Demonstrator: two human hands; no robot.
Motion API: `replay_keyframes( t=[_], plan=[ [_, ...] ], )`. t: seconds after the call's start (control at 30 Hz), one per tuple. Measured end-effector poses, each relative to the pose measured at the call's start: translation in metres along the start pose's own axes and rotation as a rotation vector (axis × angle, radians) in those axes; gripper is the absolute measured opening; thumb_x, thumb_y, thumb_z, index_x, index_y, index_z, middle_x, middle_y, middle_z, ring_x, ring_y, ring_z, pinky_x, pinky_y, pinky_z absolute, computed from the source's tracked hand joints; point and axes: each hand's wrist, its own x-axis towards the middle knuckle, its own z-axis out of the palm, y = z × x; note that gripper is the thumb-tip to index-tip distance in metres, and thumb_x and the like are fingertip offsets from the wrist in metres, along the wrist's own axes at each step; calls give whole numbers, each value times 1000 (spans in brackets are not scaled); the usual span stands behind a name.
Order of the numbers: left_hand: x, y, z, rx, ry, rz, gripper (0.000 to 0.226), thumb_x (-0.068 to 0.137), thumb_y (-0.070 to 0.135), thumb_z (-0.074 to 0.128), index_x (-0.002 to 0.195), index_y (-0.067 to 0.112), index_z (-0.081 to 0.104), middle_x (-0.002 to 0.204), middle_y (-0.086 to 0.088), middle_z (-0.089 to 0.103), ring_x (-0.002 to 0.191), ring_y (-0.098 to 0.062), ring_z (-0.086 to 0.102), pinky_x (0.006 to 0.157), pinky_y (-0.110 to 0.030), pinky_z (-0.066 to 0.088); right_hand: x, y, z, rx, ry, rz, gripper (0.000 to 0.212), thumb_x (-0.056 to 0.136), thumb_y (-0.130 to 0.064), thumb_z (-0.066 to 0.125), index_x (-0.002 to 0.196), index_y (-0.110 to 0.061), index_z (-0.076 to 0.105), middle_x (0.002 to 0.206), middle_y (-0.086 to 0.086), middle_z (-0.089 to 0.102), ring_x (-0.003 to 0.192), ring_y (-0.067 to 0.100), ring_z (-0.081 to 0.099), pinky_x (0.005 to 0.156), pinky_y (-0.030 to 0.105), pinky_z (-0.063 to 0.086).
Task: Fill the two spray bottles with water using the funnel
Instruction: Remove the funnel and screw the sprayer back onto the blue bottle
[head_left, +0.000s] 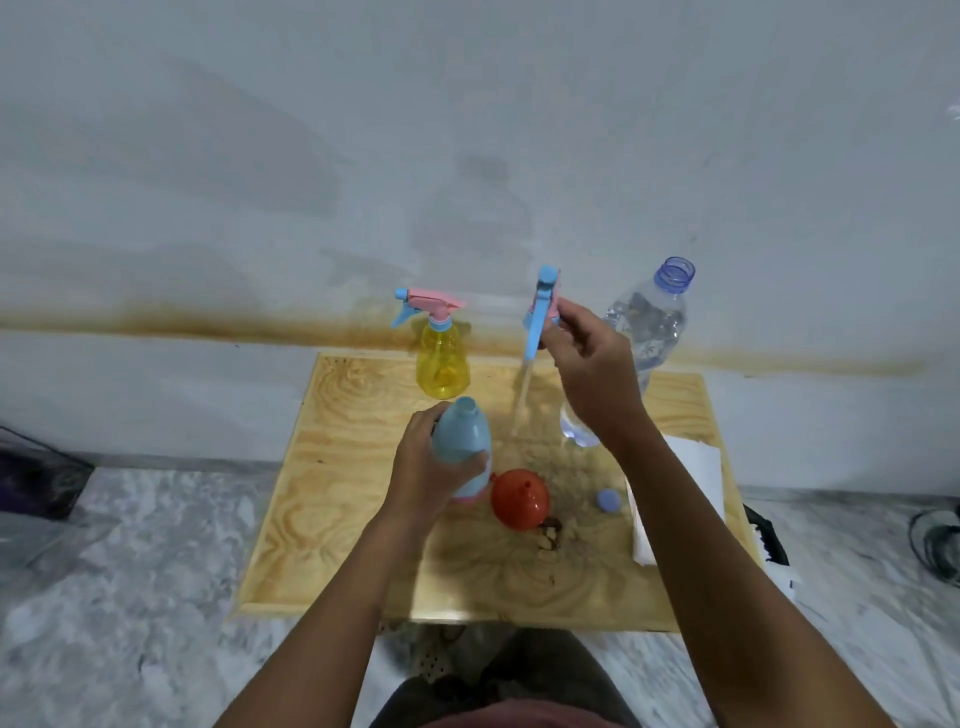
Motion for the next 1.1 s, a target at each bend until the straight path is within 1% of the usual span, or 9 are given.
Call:
replay_keyframes(
  t=[0.1, 0.23, 0.3, 0.43, 0.6, 0.73, 0.83, 0.93, 1.1],
  plan=[
    [0, 14, -8, -2, -23, 19, 69, 54, 34, 81, 119, 28, 59, 114, 4, 56, 99, 2, 55, 71, -7, 44, 1, -29, 9, 140, 41, -44, 24, 99, -6, 53, 120, -14, 63, 93, -11, 67, 71, -10, 60, 68, 10, 45],
    [-4, 20, -21, 31, -33, 42, 86, 50, 49, 78, 129, 26, 58, 114, 3, 53, 104, -10, 56, 80, -26, 52, -1, -51, 19, 237, 66, -55, 23, 100, -10, 52, 117, -22, 62, 100, -15, 68, 79, -10, 61, 72, 11, 47],
    [-7, 22, -30, 44, -34, 48, 90, 49, 53, 78, 132, 26, 56, 114, 3, 51, 105, -12, 55, 83, -30, 53, -3, -56, 24, 261, 84, -60, 24, 100, -9, 52, 114, -26, 61, 100, -19, 68, 84, -10, 63, 75, 13, 48],
    [-12, 27, -45, 64, -29, 83, 89, 53, 49, 81, 135, 24, 55, 113, 2, 50, 105, -11, 55, 84, -30, 54, -8, -61, 36, 258, 74, -57, 22, 100, -10, 51, 113, -25, 62, 97, -16, 69, 80, -9, 63, 75, 16, 48],
    [-17, 39, -57, 32, -20, 135, 83, 52, 53, 79, 128, 28, 60, 107, 2, 54, 103, -7, 57, 78, -26, 53, -25, -51, 61, 208, -60, -8, 25, 98, -12, 56, 100, -34, 67, 85, -19, 72, 86, 7, 66, 82, 27, 51],
    [-19, 49, -65, 3, -16, 160, 62, 56, 50, 81, 113, 36, 62, 104, 4, 56, 99, -7, 59, 76, -22, 51, -42, -43, 74, 216, -163, 25, 24, 96, -11, 60, 98, -32, 69, 90, -16, 72, 83, -3, 65, 76, 13, 49],
    [-22, 52, -71, -16, -12, 167, 54, 64, 35, 87, 109, 43, 60, 105, 4, 57, 97, -4, 58, 74, -21, 49, -49, -42, 77, 213, -203, 53, 21, 95, -16, 62, 114, -17, 70, 99, -9, 71, 85, -7, 64, 72, 13, 50],
    [-24, 55, -76, -30, -1, 170, 54, 64, 33, 86, 111, 43, 60, 104, 5, 57, 94, -1, 58, 71, -16, 47, -51, -44, 80, 198, -208, 46, 22, 95, -18, 63, 116, -17, 69, 101, -9, 71, 88, -6, 65, 72, 15, 51],
    [-25, 57, -79, -76, 13, 150, 63, 56, 46, 82, 116, 33, 64, 106, 3, 60, 101, -12, 63, 76, -31, 58, -54, -44, 85, 217, -188, 51, 14, 93, -16, 66, 101, -28, 66, 98, -9, 70, 89, -3, 66, 73, 16, 52]
  ],
)
